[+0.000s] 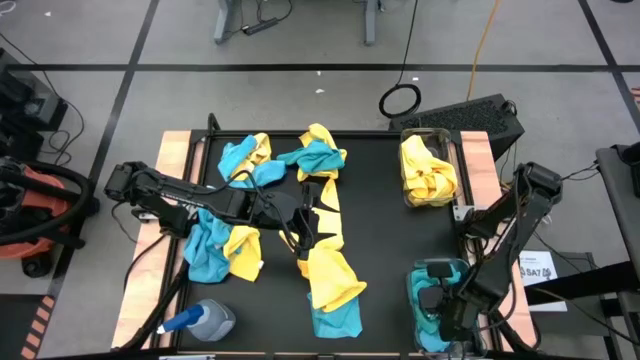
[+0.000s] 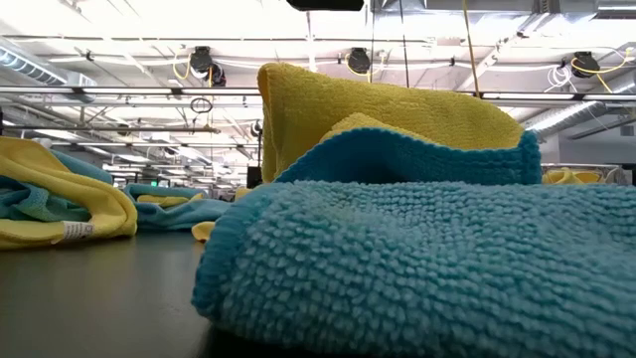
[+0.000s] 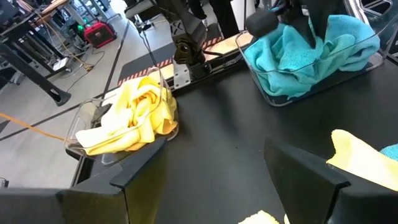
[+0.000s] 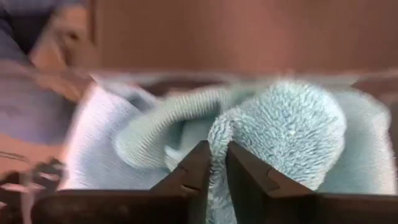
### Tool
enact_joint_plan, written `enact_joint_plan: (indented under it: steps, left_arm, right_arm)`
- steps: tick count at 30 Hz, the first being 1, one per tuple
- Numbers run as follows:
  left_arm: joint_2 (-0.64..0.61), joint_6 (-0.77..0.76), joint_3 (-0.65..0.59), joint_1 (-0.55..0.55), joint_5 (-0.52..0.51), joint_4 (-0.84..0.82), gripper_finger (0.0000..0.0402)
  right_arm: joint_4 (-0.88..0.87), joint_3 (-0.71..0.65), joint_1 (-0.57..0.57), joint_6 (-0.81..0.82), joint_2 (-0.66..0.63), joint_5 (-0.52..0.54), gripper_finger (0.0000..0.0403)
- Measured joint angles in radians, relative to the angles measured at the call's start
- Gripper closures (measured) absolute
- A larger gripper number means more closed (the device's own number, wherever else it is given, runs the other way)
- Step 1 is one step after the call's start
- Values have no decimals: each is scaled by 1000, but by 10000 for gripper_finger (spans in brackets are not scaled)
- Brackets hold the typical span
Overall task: Sort microfiber towel by color & place in baskets
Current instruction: Put the blue towel into the bottom transparent bin, then put the yellow towel into the top transparent bin
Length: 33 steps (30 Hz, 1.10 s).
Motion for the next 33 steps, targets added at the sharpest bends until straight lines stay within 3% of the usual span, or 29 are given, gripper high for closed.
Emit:
enact_joint_plan:
  steps: [7, 15, 24, 28, 33]
  left_arm:
    - [-3, -4, 0, -9, -1, -18, 130]
    - [-63, 1, 0, -15, -16, -170, 130]
    - [-153, -47, 0, -11, -166, -471, 130]
    - [-153, -161, 1, 17, -202, -646, 130]
    - [-132, -370, -3, 66, -213, -856, 130]
  right_arm:
    - [-1, 15, 0, -11, -131, 62, 304]
    - [56, 15, 0, -100, -273, 150, 270]
    - [361, 16, -9, -633, -321, 442, 266]
    - [449, 16, -35, -853, -309, 535, 266]
    - [458, 16, -91, -996, -265, 616, 266]
